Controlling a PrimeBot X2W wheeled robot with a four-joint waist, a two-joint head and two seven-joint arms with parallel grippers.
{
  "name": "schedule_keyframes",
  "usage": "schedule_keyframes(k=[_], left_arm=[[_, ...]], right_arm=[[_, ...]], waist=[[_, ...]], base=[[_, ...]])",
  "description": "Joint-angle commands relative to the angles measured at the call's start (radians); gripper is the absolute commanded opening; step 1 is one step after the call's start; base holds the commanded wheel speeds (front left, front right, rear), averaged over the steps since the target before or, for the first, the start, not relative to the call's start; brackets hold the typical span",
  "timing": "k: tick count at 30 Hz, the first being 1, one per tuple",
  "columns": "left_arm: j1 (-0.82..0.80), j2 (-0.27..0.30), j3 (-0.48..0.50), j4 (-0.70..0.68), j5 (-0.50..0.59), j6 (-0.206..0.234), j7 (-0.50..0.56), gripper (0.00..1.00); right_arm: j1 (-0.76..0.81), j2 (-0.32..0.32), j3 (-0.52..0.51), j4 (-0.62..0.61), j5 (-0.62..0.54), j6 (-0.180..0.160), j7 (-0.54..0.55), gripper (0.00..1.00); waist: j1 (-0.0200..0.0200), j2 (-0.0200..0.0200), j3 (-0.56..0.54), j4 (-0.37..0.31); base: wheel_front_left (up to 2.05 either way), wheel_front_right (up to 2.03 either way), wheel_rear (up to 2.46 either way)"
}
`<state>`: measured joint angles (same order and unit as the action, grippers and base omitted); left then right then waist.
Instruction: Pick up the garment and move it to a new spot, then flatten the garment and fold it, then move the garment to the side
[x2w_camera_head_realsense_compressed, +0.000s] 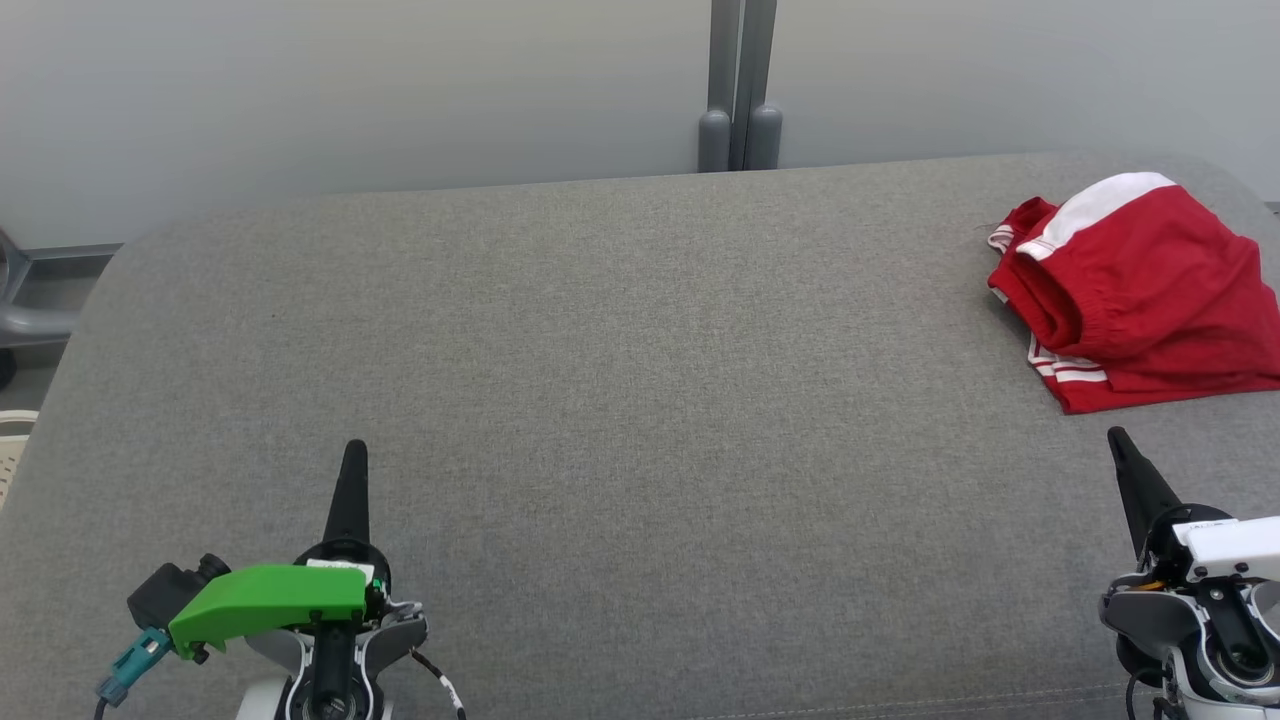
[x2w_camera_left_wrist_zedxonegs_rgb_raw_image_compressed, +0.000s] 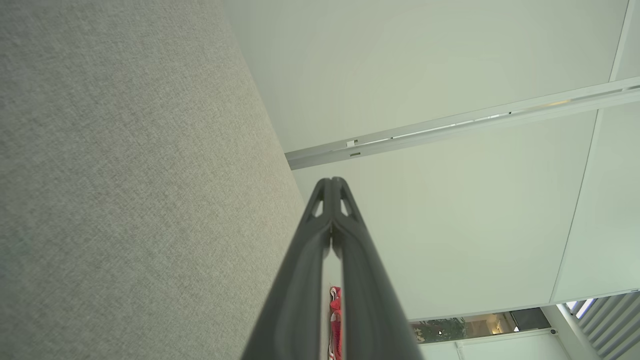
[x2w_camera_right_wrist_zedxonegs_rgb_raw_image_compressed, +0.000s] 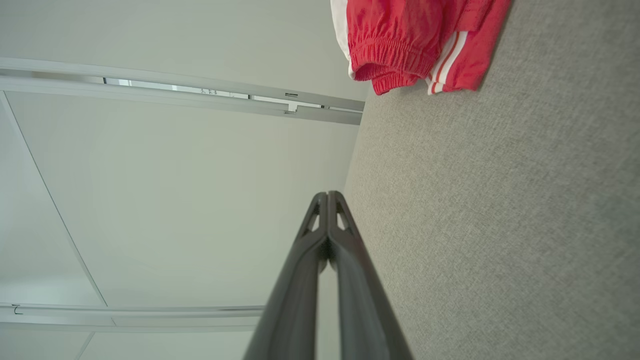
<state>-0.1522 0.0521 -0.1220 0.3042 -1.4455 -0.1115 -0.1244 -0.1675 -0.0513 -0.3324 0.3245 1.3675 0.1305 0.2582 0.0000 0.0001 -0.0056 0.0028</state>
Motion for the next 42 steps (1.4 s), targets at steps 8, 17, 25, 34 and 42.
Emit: schedule_keyframes(k=[8,17,25,34,42], left_arm=[[-0.037,-0.001,-0.007,0.01,-0.082,-0.012,0.008,0.0],[-0.055,-0.002,-0.015,0.021,-0.152,-0.017,0.017,0.0],[-0.067,-0.002,-0.021,0.032,-0.21,-0.023,0.023,0.0],[-0.067,-0.002,-0.02,0.031,-0.212,-0.023,0.023,0.0],[-0.067,-0.002,-0.02,0.031,-0.212,-0.023,0.023,0.0]], right_arm=[[-0.023,-0.007,-0.021,0.005,0.076,0.0,0.03,0.0],[-0.031,-0.008,-0.039,0.011,0.14,0.0,0.056,0.0],[-0.038,-0.009,-0.054,0.016,0.193,0.0,0.078,0.0],[-0.037,-0.009,-0.053,0.016,0.194,0.0,0.077,0.0],[-0.037,-0.01,-0.052,0.016,0.195,0.0,0.077,0.0]], waist=[[0.0,-0.0001,0.004,-0.001],[0.0,-0.0001,0.009,-0.002],[0.0,-0.0001,0.013,-0.003],[0.0,-0.0001,0.013,-0.003],[0.0,-0.0001,0.013,-0.003]], base=[[0.0,0.0,0.0],[0.0,0.0,0.0],[0.0,0.0,0.0],[0.0,0.0,0.0],[0.0,0.0,0.0]])
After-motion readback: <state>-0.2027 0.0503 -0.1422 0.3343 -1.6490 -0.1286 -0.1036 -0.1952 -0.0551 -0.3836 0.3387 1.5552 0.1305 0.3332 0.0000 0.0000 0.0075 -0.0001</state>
